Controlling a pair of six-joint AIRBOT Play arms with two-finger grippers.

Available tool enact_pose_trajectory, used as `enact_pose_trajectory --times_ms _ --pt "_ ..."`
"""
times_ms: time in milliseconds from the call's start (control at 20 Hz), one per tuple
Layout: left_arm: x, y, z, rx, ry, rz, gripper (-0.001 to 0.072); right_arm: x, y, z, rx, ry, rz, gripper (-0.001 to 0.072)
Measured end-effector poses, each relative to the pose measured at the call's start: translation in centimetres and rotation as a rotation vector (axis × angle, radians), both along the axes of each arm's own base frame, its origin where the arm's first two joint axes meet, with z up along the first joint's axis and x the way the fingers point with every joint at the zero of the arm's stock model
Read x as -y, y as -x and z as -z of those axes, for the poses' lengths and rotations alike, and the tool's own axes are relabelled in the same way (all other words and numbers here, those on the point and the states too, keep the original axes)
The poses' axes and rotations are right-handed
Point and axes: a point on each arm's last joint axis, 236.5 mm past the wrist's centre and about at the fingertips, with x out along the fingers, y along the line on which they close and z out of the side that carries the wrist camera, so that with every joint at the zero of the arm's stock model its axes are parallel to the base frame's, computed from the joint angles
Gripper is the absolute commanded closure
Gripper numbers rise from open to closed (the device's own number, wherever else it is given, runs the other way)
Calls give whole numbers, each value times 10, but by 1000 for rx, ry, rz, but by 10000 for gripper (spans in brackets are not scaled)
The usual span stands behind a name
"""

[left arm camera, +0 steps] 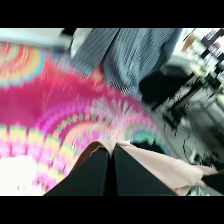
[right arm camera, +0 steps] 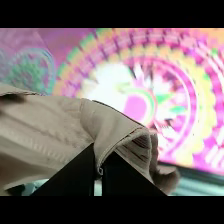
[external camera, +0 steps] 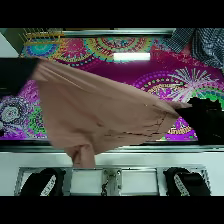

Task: Fold the clothes and pants, and hang the long-sleeved shirts on hangers.

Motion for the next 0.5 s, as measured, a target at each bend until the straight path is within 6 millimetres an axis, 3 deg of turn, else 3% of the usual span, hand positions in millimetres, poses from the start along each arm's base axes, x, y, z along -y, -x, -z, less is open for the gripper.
enact_pose_trajectory --times_ms 150,300,500 --pt "3 -57 113 -319 -12 -9 702 2 -29 51 -229 18 -2 701" --pt "7 -114 201 -525 -1 -30 702 2 -73 108 -413 28 -24 701" --pt "20 -183 249 -594 14 -1 702 8 -148 172 -459 41 17 701"
